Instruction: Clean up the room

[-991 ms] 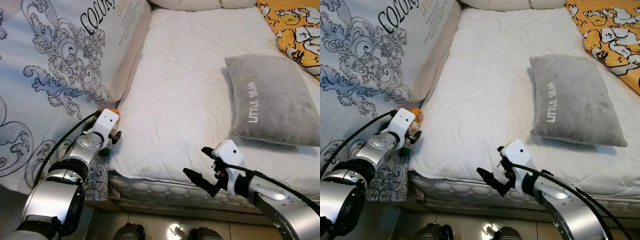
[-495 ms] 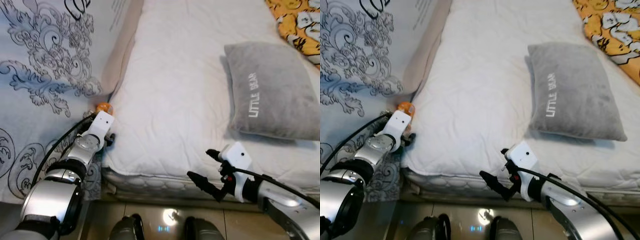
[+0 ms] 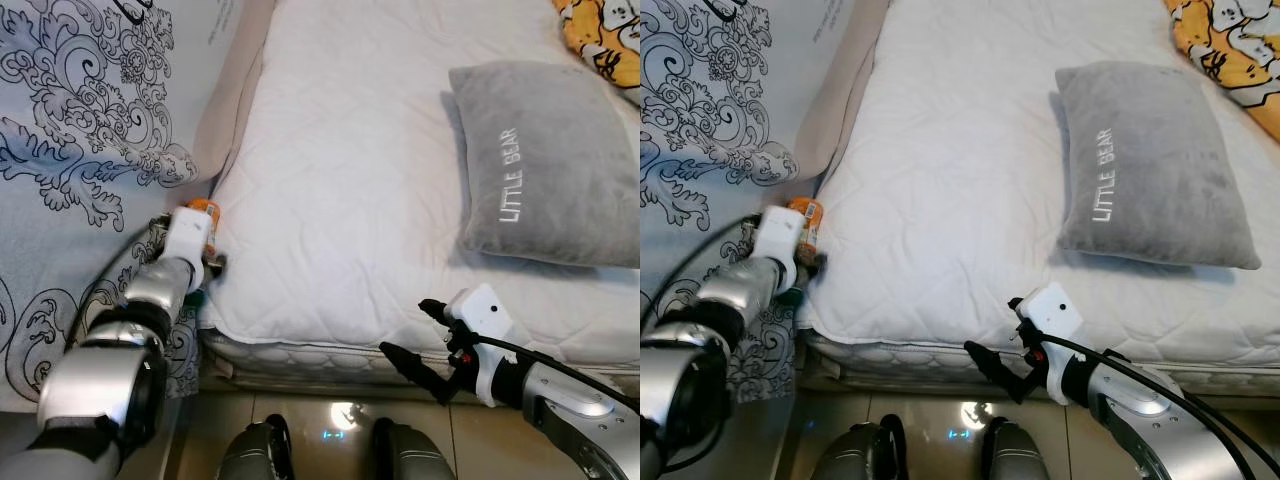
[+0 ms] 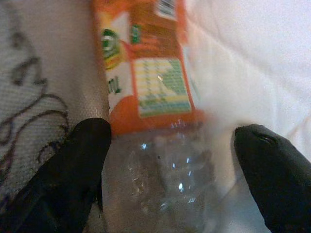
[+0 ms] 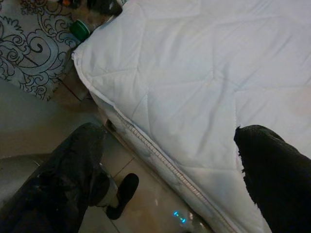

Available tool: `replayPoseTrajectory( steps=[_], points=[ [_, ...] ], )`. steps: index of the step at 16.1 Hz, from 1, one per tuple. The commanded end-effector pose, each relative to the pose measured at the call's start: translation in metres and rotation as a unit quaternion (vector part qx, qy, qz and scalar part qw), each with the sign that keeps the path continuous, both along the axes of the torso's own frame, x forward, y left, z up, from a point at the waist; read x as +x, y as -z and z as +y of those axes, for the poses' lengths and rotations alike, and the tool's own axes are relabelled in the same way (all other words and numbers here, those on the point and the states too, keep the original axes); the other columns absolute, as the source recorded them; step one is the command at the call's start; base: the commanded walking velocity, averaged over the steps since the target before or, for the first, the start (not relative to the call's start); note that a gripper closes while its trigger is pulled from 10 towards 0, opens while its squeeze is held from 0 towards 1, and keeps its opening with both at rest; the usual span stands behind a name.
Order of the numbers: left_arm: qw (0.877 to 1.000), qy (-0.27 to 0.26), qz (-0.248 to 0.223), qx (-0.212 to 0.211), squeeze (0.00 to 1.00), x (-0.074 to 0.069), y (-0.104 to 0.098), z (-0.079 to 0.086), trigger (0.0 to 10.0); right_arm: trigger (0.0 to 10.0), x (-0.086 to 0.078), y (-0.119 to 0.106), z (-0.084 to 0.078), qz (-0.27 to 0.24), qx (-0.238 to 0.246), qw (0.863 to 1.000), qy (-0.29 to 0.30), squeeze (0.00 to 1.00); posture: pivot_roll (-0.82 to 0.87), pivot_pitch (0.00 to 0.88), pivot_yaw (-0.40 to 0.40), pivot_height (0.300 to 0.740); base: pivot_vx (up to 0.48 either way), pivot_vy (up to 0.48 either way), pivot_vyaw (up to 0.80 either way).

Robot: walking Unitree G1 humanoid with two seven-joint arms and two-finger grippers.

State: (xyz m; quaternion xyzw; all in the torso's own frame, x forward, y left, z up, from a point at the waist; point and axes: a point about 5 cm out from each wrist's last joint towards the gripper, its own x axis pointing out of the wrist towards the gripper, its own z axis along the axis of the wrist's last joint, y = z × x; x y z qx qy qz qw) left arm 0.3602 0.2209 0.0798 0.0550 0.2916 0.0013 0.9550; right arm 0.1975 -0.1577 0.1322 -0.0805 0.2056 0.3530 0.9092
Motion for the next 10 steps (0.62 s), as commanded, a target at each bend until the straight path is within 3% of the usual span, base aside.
replayPoseTrajectory(
  steps=[1, 5, 6, 7, 8, 10],
  points=[
    [0.997, 0.005, 0.032, -0.072, 0.00, -0.008, 0.015, -0.012, 10.0, 10.0, -0.004, -0.003, 0.001, 0.001, 0.006, 1.000, 0.001, 0.00, -0.25, 0.273, 0.061, 0.740, 0.000, 0.000, 0.00],
    [0.995, 0.047, 0.058, -0.073, 0.00, -0.012, 0.020, -0.018, 10.0, 10.0, -0.002, -0.002, 0.001, 0.001, 0.005, 1.000, 0.004, 0.00, -0.25, 0.267, 0.060, 0.740, 0.000, 0.000, 0.00],
    [0.996, 0.055, 0.067, -0.037, 0.00, -0.014, 0.024, -0.015, 10.0, 10.0, -0.002, -0.002, 0.001, 0.001, 0.005, 1.000, 0.004, 0.00, -0.25, 0.266, 0.061, 0.740, 0.000, 0.000, 0.00],
    [0.994, 0.059, 0.077, 0.051, 0.00, -0.018, 0.028, -0.005, 10.0, 10.0, -0.001, -0.002, 0.001, 0.000, 0.004, 1.000, 0.005, 0.00, -0.25, 0.266, 0.061, 0.740, 0.000, 0.000, 0.00],
    [0.990, 0.055, 0.080, 0.107, 0.00, -0.020, 0.029, 0.003, 10.0, 10.0, -0.001, -0.002, 0.001, -0.001, 0.003, 1.000, 0.006, 0.00, -0.25, 0.265, 0.061, 0.740, 0.000, 0.000, 0.00],
    [0.986, -0.001, 0.066, 0.155, 0.00, -0.021, 0.024, 0.021, 10.0, 10.0, -0.001, -0.002, 0.000, -0.001, 0.001, 1.000, 0.009, 0.00, -0.25, 0.264, 0.061, 0.740, 0.000, 0.000, 0.00]
  ],
)
